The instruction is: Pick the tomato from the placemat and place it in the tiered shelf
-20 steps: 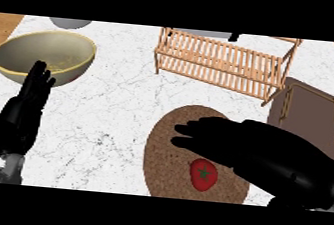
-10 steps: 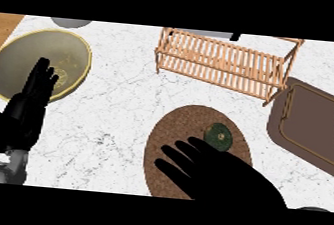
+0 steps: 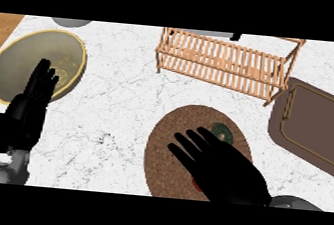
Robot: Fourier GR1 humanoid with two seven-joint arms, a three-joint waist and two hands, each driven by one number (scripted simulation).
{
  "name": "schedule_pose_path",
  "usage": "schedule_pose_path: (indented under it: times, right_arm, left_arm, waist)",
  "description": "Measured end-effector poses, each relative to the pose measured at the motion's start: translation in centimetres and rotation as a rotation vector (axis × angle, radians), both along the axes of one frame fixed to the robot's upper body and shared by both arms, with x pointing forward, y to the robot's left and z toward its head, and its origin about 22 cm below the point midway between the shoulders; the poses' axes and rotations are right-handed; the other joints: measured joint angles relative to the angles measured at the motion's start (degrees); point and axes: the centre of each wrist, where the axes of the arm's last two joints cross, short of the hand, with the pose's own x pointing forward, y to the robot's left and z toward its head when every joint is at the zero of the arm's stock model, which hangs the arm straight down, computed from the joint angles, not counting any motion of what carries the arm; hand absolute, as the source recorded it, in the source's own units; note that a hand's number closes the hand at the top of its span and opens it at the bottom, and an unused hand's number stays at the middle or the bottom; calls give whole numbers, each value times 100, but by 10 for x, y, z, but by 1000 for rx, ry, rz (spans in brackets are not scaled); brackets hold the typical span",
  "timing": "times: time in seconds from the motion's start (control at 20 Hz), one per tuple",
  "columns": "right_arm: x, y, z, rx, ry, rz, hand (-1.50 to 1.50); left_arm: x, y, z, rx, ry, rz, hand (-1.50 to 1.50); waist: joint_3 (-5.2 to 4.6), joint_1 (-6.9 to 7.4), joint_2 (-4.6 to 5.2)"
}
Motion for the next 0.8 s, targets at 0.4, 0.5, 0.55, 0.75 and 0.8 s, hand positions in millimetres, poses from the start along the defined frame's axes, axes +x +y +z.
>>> schedule_pose_path:
  times: [0.4, 0.5, 0.55, 0.75, 0.8]
  right_arm:
    - [11, -9, -28, 1, 7, -3, -150]
    - [13, -13, -33, -6, 10, -5, -150]
    - [16, -11, -37, -7, 11, -4, -150]
    - [21, -6, -50, -2, 16, -3, -150]
    - [21, -9, -52, 3, 18, -2, -150]
  left_arm:
    - [-2, 0, -1, -2, 3, -1, 0]
    - [1, -1, 6, -2, 2, -3, 0]
    - [0, 1, 3, 0, 2, -4, 0]
    - [2, 0, 6, -2, 1, -2, 0]
    - [-2, -2, 6, 0, 3, -3, 0]
  waist:
    - [1, 0, -1]
    - [1, -3, -1]
    - [1, 0, -1]
    - [0, 2, 0]
    - [1, 3, -1]
